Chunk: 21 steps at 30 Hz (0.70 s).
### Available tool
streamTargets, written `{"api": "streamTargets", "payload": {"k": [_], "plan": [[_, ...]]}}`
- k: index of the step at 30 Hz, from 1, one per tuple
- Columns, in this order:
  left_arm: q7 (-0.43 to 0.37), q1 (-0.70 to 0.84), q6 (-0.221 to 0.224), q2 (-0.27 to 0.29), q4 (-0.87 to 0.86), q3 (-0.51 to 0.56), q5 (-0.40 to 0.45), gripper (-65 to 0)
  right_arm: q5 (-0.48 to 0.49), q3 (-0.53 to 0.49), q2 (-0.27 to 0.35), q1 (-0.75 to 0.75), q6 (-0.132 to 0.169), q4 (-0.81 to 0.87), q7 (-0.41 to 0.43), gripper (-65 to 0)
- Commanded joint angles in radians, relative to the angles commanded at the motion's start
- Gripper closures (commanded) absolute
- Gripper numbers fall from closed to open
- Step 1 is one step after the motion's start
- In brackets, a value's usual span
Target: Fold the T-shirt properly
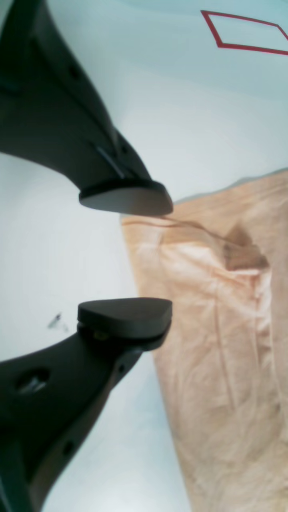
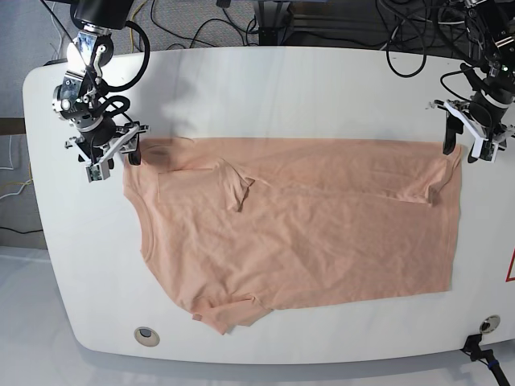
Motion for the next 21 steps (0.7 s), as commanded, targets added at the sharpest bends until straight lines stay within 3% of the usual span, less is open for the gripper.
{"api": "streamTargets", "payload": {"k": [6,10,16,18,21], "plan": [[0.000,-0.003,0.000,0.000,0.000,0.000,0.000,-30.7,0.002,0.009,-0.037,-0.018,0.008,-0.023,0.000,-35.1],[0.002,-0.003,0.000,0.000,0.000,0.000,0.000,-30.7,0.000,0.012,-0.077,-0.020,0.051,-0.023,0.000,-35.0],[0.002,-0.003,0.000,-0.002,-0.002,0.000,0.002,-30.7,0.000,0.012,-0.077,-0.023,0.055,-0.023,0.000,-33.1],[0.002,-0.003,0.000,-0.002,-0.026,0.000,0.000,-30.7,-0.002,0.012,-0.077,-0.023,0.055,-0.023,0.000,-25.4],[0.003,-0.048,0.000,-0.003,-0.104,-0.005,-0.003,-30.7,-0.002,0.012,-0.077,-0.021,0.052,-0.023,0.000,-8.7]]}}
